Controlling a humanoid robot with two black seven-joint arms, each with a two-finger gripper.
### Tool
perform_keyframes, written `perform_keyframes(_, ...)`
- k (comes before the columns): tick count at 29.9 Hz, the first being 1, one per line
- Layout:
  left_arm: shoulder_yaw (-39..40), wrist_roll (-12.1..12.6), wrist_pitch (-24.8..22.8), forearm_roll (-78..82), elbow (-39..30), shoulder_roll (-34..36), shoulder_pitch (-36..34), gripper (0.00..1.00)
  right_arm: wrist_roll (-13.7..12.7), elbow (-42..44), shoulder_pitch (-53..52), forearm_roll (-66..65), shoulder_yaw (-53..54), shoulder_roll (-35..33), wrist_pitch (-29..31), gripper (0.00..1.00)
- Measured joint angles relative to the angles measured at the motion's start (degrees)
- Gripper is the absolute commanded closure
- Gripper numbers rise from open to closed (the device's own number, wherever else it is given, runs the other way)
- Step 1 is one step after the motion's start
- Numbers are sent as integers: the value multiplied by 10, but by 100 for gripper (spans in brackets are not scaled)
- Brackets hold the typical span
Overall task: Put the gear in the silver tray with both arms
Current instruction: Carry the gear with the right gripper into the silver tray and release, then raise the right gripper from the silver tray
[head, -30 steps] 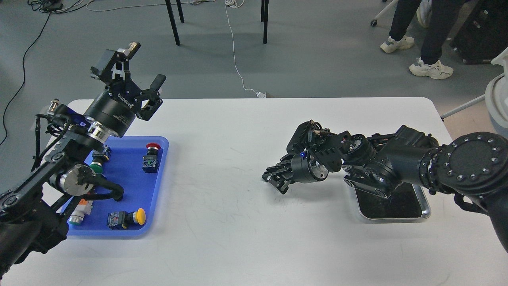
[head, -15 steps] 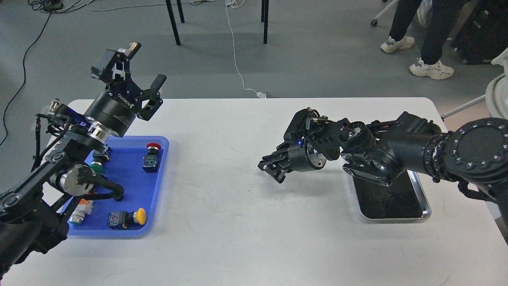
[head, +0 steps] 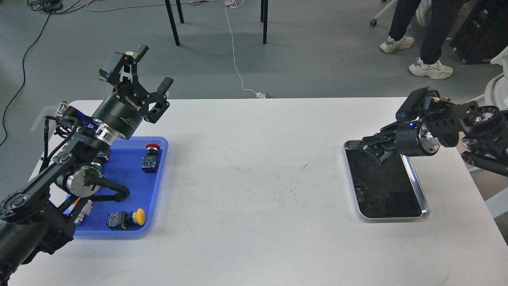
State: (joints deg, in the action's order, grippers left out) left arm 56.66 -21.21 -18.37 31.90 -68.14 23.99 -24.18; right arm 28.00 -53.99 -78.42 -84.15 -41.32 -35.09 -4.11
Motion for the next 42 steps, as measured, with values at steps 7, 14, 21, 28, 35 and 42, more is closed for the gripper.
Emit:
perform_keyframes(7, -2, 4, 0, 1, 1, -12, 0, 2, 0, 36, 44, -4, 9, -18, 0, 84)
perform_keyframes(14, -2, 4, 1, 1, 0, -10, 0, 2, 0, 65, 77, -2, 20, 2, 0, 79)
perform_keyframes(21, -1, 4, 1, 1, 0, -10, 0, 2, 0, 85, 94, -1, 28, 25, 0, 70)
perform_keyframes(28, -1, 4, 1, 1, 0, -10, 0, 2, 0, 85, 99, -1, 31, 30, 0, 50)
perform_keyframes(35, 0, 3, 0, 1, 0, -9, 0, 2, 0, 75, 98, 2, 45, 30, -5, 6)
perform_keyframes(42, 0, -1, 0, 1, 0, -6, 0, 2, 0, 37, 100, 71, 180, 0, -3, 3)
